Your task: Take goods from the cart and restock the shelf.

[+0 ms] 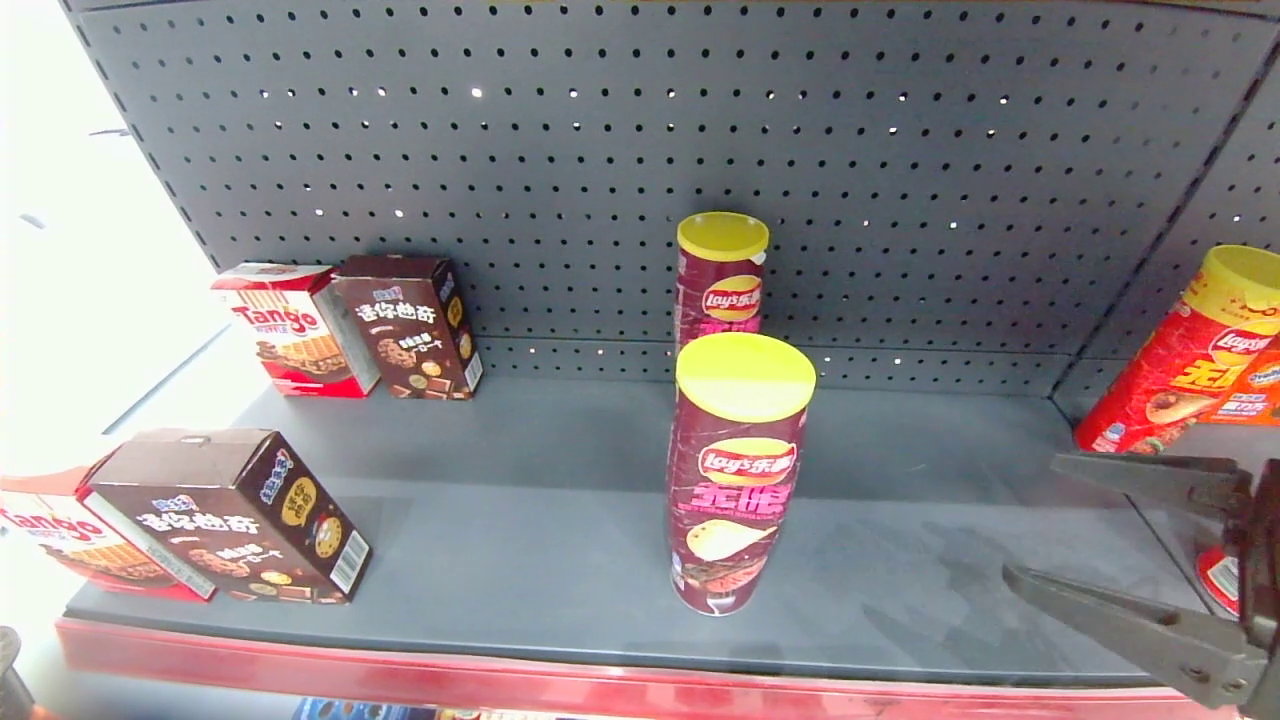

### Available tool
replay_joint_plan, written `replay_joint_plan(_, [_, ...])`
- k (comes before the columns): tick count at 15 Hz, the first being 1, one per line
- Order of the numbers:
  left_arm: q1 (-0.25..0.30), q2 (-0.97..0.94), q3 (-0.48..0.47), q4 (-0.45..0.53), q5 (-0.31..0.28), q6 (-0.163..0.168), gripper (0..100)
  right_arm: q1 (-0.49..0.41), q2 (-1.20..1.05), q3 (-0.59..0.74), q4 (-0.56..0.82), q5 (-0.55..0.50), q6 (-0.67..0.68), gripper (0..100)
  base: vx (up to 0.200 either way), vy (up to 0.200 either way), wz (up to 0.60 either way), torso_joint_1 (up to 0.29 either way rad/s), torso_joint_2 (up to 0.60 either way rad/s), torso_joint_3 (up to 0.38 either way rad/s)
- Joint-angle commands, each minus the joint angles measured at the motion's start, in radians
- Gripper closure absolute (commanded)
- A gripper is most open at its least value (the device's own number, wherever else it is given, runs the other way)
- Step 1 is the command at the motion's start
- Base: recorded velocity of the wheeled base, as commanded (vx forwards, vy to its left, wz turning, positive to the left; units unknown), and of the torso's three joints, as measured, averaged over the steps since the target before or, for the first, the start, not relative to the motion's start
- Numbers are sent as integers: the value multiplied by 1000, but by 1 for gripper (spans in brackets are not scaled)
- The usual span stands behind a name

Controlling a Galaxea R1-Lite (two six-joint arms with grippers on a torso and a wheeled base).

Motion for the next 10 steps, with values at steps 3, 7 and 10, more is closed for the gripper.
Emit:
replay_joint_plan(3, [0, 1, 0, 0, -1, 1, 0, -7, -282, 181, 6, -30, 48, 0, 0, 0, 0, 0, 0, 0])
replay_joint_plan(7, [0, 1, 0, 1, -1, 2, 0, -53, -516, 385, 8, -130, 47, 0, 0, 0, 0, 0, 0, 0])
replay_joint_plan(10, [0, 1, 0, 1, -1, 2, 0, -128, -632, 475, 9, -194, 48, 0, 0, 0, 0, 0, 0, 0])
